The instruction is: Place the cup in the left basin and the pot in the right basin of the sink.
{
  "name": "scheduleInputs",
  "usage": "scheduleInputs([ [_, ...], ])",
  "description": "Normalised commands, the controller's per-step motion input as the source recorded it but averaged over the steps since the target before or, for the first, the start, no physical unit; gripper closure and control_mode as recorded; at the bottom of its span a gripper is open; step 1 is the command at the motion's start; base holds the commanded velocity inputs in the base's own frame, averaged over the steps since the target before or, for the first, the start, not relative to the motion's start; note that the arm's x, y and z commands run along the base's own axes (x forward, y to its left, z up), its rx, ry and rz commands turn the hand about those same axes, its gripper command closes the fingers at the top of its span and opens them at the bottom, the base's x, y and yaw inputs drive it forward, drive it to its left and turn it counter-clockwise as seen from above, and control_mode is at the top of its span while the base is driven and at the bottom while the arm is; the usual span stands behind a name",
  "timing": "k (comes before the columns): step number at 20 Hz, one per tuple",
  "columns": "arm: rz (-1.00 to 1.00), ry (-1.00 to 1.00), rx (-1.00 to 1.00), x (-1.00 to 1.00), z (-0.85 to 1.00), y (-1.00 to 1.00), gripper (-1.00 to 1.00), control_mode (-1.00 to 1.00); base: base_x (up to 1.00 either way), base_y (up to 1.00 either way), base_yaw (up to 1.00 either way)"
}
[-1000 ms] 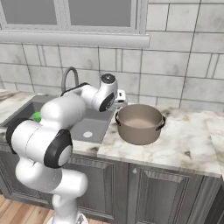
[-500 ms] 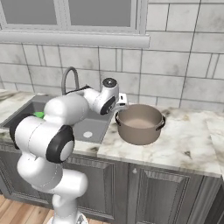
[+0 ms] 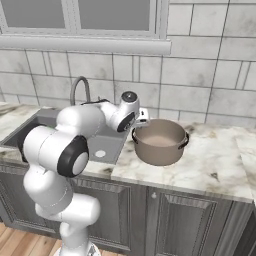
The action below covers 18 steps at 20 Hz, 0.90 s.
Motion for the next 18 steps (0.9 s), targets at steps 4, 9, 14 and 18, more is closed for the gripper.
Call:
scheduleInputs([
  [4,0.0,0.0,0.0,0.2,-0.18,-0.08,-1.0,-1.0,0.0,0.0,0.0],
  [9,0.0,0.0,0.0,0.14,-0.13,-0.03,-1.0,-1.0,0.0,0.0,0.0],
  [14,0.0,0.0,0.0,0.04,-0.13,0.0,-1.0,-1.0,0.0,0.0,0.0],
  [18,0.0,0.0,0.0,0.0,-0.17,0.0,-1.0,-1.0,0.0,0.0,0.0],
])
